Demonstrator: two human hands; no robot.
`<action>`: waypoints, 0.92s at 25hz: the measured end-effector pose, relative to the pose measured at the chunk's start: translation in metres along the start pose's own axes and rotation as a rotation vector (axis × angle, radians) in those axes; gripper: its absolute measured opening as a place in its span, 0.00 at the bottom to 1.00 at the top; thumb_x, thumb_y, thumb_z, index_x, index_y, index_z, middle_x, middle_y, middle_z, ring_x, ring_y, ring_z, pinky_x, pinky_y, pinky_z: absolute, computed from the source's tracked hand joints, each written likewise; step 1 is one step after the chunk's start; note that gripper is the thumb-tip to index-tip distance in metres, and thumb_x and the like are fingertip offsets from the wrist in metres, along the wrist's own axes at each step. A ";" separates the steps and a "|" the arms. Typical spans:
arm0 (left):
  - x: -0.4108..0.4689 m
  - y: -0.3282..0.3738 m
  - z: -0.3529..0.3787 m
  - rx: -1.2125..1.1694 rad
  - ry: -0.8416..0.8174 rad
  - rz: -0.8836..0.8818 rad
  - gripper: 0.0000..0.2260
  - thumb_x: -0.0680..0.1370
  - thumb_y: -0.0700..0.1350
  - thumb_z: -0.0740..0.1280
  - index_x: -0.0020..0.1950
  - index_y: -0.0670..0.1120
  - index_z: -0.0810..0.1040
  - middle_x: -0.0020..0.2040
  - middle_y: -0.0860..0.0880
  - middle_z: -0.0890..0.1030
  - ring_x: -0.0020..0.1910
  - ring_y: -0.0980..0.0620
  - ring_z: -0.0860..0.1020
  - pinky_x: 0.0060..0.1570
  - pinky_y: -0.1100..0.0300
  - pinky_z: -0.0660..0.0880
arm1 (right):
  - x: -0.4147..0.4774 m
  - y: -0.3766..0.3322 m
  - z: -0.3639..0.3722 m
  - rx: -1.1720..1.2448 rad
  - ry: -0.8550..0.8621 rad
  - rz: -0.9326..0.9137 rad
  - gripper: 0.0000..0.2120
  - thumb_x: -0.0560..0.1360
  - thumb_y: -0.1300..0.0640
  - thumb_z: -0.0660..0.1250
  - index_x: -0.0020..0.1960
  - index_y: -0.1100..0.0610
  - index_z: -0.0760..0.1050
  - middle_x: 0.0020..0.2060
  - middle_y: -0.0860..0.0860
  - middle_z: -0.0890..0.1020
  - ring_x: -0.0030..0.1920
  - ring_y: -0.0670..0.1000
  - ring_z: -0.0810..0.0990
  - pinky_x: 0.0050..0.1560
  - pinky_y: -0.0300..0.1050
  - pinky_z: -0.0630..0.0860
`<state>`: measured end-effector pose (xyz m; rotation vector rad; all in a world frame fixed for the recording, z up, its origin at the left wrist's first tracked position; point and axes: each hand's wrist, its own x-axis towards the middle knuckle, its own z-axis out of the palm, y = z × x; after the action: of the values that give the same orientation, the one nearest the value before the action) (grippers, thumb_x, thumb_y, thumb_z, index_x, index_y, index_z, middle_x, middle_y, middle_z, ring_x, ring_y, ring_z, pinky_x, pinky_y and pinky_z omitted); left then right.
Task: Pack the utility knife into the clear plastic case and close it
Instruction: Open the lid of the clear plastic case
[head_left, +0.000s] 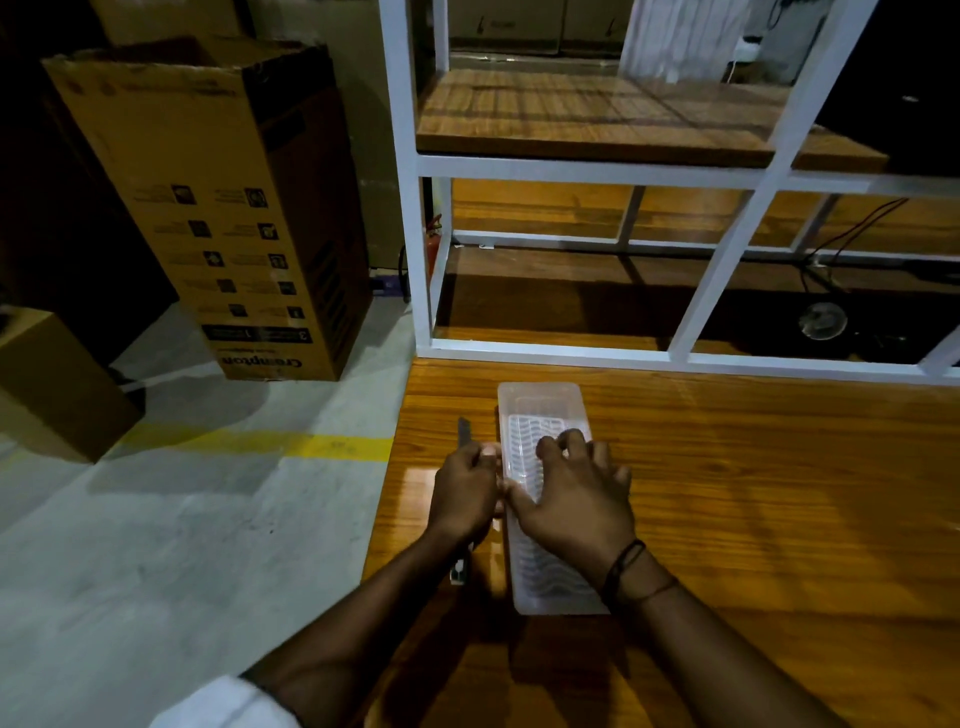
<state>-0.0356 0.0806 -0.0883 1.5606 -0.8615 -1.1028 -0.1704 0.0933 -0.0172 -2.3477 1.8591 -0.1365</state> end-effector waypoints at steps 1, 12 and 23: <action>-0.002 -0.002 0.000 0.016 0.007 -0.003 0.15 0.79 0.54 0.61 0.51 0.51 0.86 0.47 0.49 0.89 0.45 0.44 0.88 0.47 0.38 0.85 | -0.003 -0.004 -0.001 0.017 -0.047 0.019 0.36 0.72 0.30 0.58 0.73 0.49 0.64 0.73 0.53 0.67 0.71 0.61 0.64 0.63 0.62 0.67; -0.016 0.009 -0.003 0.002 -0.045 -0.018 0.14 0.80 0.45 0.62 0.50 0.53 0.89 0.48 0.52 0.90 0.48 0.50 0.88 0.55 0.43 0.84 | -0.009 -0.019 0.000 -0.020 -0.146 0.043 0.46 0.68 0.32 0.66 0.78 0.52 0.56 0.79 0.55 0.59 0.78 0.63 0.54 0.67 0.71 0.65; -0.023 0.017 -0.005 0.069 -0.047 0.021 0.11 0.80 0.46 0.66 0.54 0.50 0.89 0.49 0.53 0.89 0.48 0.51 0.88 0.51 0.46 0.85 | -0.010 -0.002 -0.023 0.342 -0.087 0.077 0.41 0.68 0.33 0.69 0.75 0.51 0.65 0.73 0.50 0.68 0.73 0.57 0.66 0.67 0.59 0.72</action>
<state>-0.0388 0.0987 -0.0660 1.5843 -0.9540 -1.1092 -0.1745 0.1017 0.0058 -2.0188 1.7243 -0.3114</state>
